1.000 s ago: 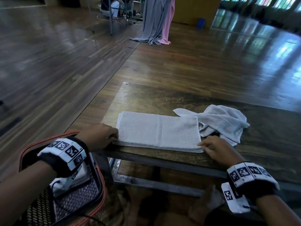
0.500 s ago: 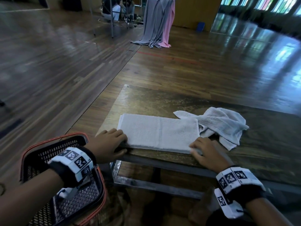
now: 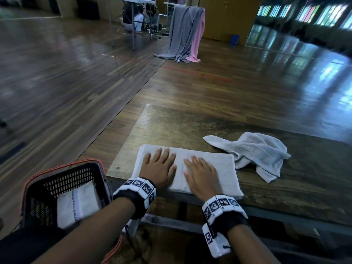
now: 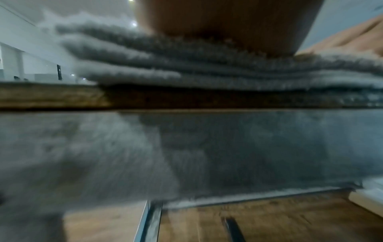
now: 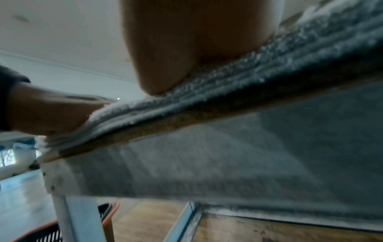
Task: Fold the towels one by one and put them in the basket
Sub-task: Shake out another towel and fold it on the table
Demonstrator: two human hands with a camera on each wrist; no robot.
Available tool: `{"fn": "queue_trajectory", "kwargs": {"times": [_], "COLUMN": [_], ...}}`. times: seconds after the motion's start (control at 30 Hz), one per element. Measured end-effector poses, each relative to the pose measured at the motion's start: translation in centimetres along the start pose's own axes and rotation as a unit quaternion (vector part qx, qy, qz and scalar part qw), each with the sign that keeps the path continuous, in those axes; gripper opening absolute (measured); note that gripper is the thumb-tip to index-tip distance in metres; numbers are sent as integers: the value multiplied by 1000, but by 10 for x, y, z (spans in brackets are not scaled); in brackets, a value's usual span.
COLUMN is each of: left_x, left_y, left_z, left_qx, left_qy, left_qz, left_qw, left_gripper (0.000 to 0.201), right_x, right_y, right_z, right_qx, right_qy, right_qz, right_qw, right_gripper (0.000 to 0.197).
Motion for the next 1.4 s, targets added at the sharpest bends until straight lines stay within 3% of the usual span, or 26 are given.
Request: {"fn": "queue_trajectory", "kwargs": {"times": [0.07, 0.17, 0.3, 0.4, 0.47, 0.57, 0.63, 0.7, 0.83, 1.1, 1.2, 1.3, 1.4], "left_x": [-5, -18, -43, -64, -79, -99, -105, -105, -96, -95, -97, -97, -92], "left_y": [6, 3, -2, -12, -21, -20, -12, -8, -15, -19, -22, -28, -50], "left_z": [11, 36, 60, 68, 75, 87, 88, 81, 76, 76, 76, 78, 84], "left_qx": [11, 13, -2, -21, -75, -199, -321, -376, -397, -426, -451, -472, -453], "left_qy": [-11, -36, -87, -135, -194, -286, -302, -296, -298, -296, -299, -300, -291], "left_qz": [-3, -30, -35, -49, -79, -103, -90, -78, -118, -96, -90, -86, -137], "left_qw": [1000, 999, 996, 989, 975, 931, 893, 874, 860, 849, 836, 825, 831], "left_gripper": [56, 63, 63, 68, 62, 55, 46, 37, 25, 23, 22, 21, 25], "right_x": [-5, -18, -36, -38, -29, 1, 26, 49, 84, 118, 127, 131, 131], "right_y": [9, 11, -2, -18, -39, -66, -77, -80, -70, -18, -12, -15, -39], "right_z": [-13, -61, -111, -113, -99, -57, -20, 16, 67, 112, 121, 129, 139], "right_qx": [-20, -36, -50, -69, -90, -54, -21, -1, 15, -5, -13, -40, 22], "right_qy": [-5, 47, 123, 139, 128, 83, 31, -14, -54, -91, -94, -110, -137], "right_qz": [31, 56, 67, 36, -30, -104, -117, -101, -22, 173, 175, 150, 22], "right_qw": [999, 997, 989, 987, 987, 990, 992, 995, 998, 981, 980, 982, 990], "right_gripper": [51, 59, 64, 61, 51, 38, 31, 27, 26, 42, 43, 32, 17]}}
Point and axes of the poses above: each hand's wrist, its own x-axis towards the middle knuckle, its own y-axis out of the palm, z = x × y, the point moved 6 cm from there along x, towards the middle knuckle, and after that the axes turned 2 degrees about y, right-handed, at the moved point
